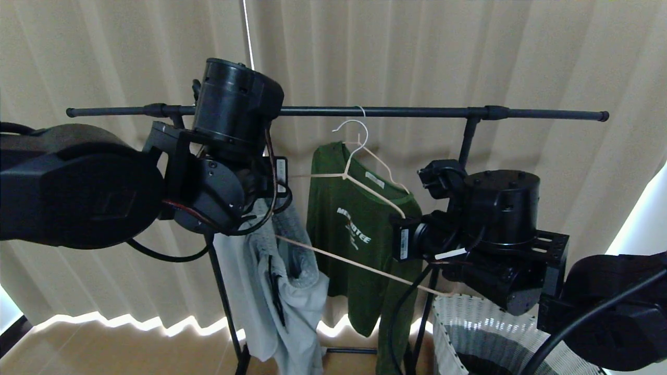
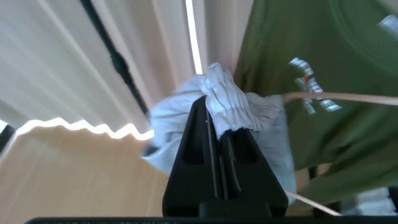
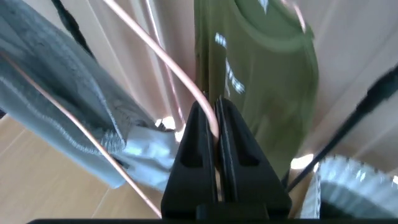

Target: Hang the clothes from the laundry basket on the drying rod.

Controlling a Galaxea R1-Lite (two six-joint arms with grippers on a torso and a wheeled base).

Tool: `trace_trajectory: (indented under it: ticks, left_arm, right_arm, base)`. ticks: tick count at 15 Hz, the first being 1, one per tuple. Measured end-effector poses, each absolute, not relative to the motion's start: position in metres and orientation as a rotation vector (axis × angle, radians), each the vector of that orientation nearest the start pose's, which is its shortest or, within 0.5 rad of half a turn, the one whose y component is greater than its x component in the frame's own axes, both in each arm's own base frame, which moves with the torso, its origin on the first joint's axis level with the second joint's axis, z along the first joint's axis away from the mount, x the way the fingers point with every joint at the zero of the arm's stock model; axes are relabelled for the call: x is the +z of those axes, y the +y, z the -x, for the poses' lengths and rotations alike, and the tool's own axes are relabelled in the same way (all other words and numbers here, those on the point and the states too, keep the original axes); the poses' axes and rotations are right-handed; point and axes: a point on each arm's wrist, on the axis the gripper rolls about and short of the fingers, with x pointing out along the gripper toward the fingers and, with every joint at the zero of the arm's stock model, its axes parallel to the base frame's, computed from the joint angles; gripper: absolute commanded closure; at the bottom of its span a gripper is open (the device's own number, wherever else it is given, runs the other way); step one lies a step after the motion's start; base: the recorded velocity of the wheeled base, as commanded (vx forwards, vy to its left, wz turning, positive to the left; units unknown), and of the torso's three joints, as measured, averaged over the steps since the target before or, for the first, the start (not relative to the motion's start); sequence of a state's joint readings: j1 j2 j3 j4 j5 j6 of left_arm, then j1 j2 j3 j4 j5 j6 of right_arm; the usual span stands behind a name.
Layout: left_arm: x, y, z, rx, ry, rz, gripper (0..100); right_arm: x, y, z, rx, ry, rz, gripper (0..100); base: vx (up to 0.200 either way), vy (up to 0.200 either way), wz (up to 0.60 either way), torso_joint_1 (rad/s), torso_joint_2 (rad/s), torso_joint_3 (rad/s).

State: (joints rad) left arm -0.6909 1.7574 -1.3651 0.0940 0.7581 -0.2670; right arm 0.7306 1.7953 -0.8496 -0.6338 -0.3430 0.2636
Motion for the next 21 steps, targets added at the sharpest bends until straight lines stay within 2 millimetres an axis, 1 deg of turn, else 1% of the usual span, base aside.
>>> trace_trajectory:
  ticks: [3, 5, 8, 10, 11, 13, 14, 15, 18, 21]
  left_arm:
    - [0.261, -0.207, -0.272, 0.116, 0.321, 0.034, 100]
    - [0.261, -0.209, -0.274, 0.118, 0.319, 0.057, 100]
    - [0.262, -0.211, -0.269, 0.095, 0.321, 0.061, 100]
    - [0.264, -0.209, -0.259, 0.01, 0.346, 0.06, 100]
    - [0.266, -0.205, -0.251, -0.065, 0.366, 0.053, 100]
    - [0.266, -0.194, -0.232, -0.217, 0.399, -0.016, 100]
    - [0.264, -0.187, -0.222, -0.301, 0.411, -0.08, 100]
    - [0.264, -0.181, -0.215, -0.35, 0.407, -0.105, 100]
    - [0.264, -0.173, -0.206, -0.404, 0.349, -0.1, 100]
    - [0.259, -0.171, -0.203, -0.436, 0.327, -0.13, 100]
  right_arm:
    - [0.158, 0.231, -0.236, 0.416, 0.312, -0.098, 100]
    - [0.155, 0.238, -0.234, 0.435, 0.302, -0.1, 100]
    - [0.15, 0.246, -0.235, 0.455, 0.299, -0.1, 100]
    - [0.148, 0.247, -0.238, 0.457, 0.297, -0.103, 100]
    - [0.147, 0.247, -0.238, 0.454, 0.296, -0.103, 100]
    - [0.148, 0.246, -0.24, 0.451, 0.294, -0.106, 100]
    - [0.148, 0.245, -0.24, 0.448, 0.293, -0.107, 100]
    - [0.149, 0.244, -0.24, 0.447, 0.29, -0.112, 100]
    - [0.156, 0.243, -0.24, 0.455, 0.243, -0.139, 100]
    - [0.161, 0.242, -0.239, 0.456, 0.227, -0.148, 100]
  base:
    - [0.0, 0.0, 0.0, 0.0, 0.0, 0.0]
    - [0.0, 0.0, 0.0, 0.0, 0.0, 0.0]
    - [0.0, 0.0, 0.0, 0.0, 0.0, 0.0]
    - [0.0, 0.0, 0.0, 0.0, 0.0, 0.0]
    - [0.0, 0.0, 0.0, 0.0, 0.0, 0.0]
    - [0.0, 0.0, 0.0, 0.0, 0.0, 0.0]
    - [0.0, 0.0, 0.0, 0.0, 0.0, 0.0]
    - [0.0, 0.0, 0.0, 0.0, 0.0, 0.0]
    - [0.0, 0.0, 0.0, 0.0, 0.0, 0.0]
    - [0.0, 0.0, 0.0, 0.0, 0.0, 0.0]
